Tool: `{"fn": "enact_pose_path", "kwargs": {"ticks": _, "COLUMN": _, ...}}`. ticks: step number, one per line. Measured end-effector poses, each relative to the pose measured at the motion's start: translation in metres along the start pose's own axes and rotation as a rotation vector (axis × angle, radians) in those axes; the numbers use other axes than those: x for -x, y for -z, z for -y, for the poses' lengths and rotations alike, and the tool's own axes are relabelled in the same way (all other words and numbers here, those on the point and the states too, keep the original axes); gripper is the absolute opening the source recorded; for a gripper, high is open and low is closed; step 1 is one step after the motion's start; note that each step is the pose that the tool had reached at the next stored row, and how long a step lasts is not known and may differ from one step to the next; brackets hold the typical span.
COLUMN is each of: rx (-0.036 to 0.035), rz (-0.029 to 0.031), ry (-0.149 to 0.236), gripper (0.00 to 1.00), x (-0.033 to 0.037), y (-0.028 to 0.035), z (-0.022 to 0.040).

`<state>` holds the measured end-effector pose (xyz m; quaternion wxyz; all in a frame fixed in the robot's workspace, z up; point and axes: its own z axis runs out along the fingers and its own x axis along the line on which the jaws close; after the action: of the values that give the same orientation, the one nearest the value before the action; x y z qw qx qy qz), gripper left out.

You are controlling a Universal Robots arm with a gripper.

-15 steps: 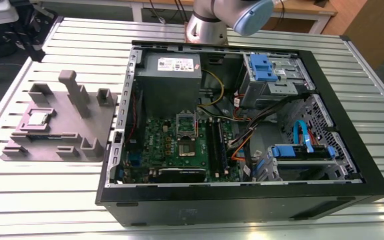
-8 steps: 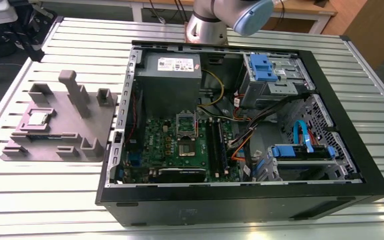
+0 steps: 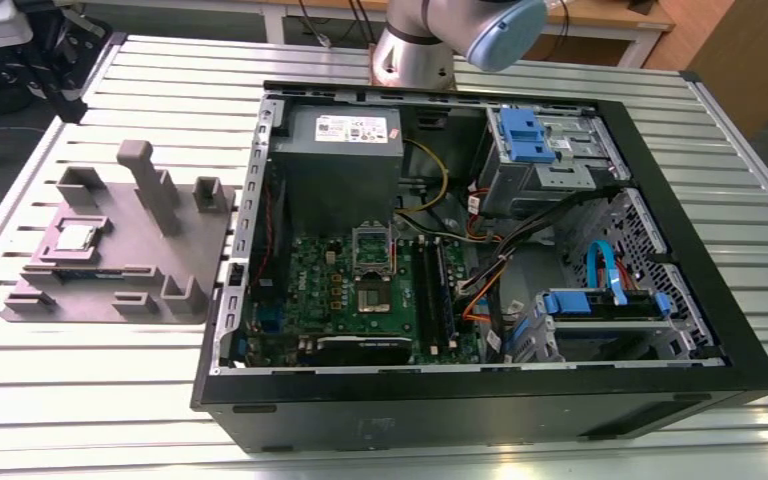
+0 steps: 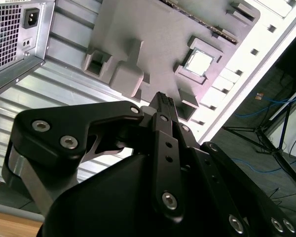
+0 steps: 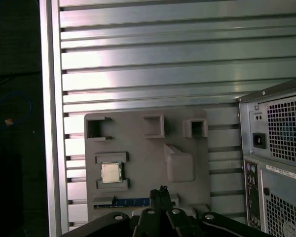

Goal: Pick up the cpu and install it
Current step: 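Reach for the cpu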

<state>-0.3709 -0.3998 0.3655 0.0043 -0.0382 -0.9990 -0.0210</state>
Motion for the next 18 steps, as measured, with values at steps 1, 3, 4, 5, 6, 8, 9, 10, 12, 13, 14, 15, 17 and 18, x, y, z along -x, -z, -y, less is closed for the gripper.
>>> {"fn": "enact_pose_path", "kwargs": {"ticks": 1, "rx": 0.0, "rz": 0.0001, "ry": 0.0, "gripper": 0.11, "x": -0.0001, "y": 0.0, "z": 0.0}}
{"fn": "enact_pose_path", "kwargs": {"ticks": 3, "rx": 0.0, "rz": 0.0, "ry": 0.0, "gripper": 0.11, "x": -0.0005, "y": 0.0, "z": 0.0}}
{"fn": "enact_pose_path", "kwargs": {"ticks": 4, "rx": 0.0, "rz": 0.0, "ry": 0.0, "gripper": 0.11, "x": -0.0015, "y": -0.0002, "z": 0.0001}}
{"fn": "enact_pose_path", "kwargs": {"ticks": 5, "rx": 0.0, "rz": 0.0, "ry": 0.0, "gripper": 0.11, "x": -0.0031, "y": -0.0006, "z": 0.0003}}
{"fn": "enact_pose_path", "kwargs": {"ticks": 6, "rx": 0.0, "rz": 0.0, "ry": 0.0, "gripper": 0.11, "x": -0.0031, "y": -0.0006, "z": 0.0003}}
{"fn": "enact_pose_path", "kwargs": {"ticks": 8, "rx": 0.0, "rz": 0.0, "ry": 0.0, "gripper": 0.11, "x": -0.0034, "y": -0.0007, "z": 0.0003}}
{"fn": "enact_pose_path", "kwargs": {"ticks": 9, "rx": 0.0, "rz": 0.0, "ry": 0.0, "gripper": 0.11, "x": -0.0038, "y": -0.0007, "z": 0.0003}}
{"fn": "enact_pose_path", "kwargs": {"ticks": 10, "rx": 0.0, "rz": 0.0, "ry": 0.0, "gripper": 0.11, "x": -0.0043, "y": -0.0008, "z": 0.0004}}
{"fn": "enact_pose_path", "kwargs": {"ticks": 12, "rx": 0.0, "rz": 0.0001, "ry": 0.0, "gripper": 0.11, "x": -0.0051, "y": -0.0008, "z": 0.0004}}
{"fn": "enact_pose_path", "kwargs": {"ticks": 13, "rx": 0.0, "rz": 0.0, "ry": 0.0, "gripper": 0.11, "x": -0.0053, "y": -0.0009, "z": 0.0005}}
{"fn": "enact_pose_path", "kwargs": {"ticks": 14, "rx": -0.0001, "rz": -0.0001, "ry": 0.0, "gripper": 0.11, "x": -0.0057, "y": -0.0008, "z": 0.0005}}
{"fn": "enact_pose_path", "kwargs": {"ticks": 15, "rx": 0.0, "rz": 0.0, "ry": 0.0, "gripper": 0.11, "x": -0.006, "y": -0.0009, "z": 0.0005}}
{"fn": "enact_pose_path", "kwargs": {"ticks": 17, "rx": 0.0, "rz": 0.0, "ry": 0.0, "gripper": 0.11, "x": -0.0064, "y": -0.001, "z": 0.0005}}
{"fn": "enact_pose_path", "kwargs": {"ticks": 18, "rx": 0.0, "rz": 0.0, "ry": 0.0, "gripper": 0.11, "x": -0.0065, "y": -0.001, "z": 0.0005}}
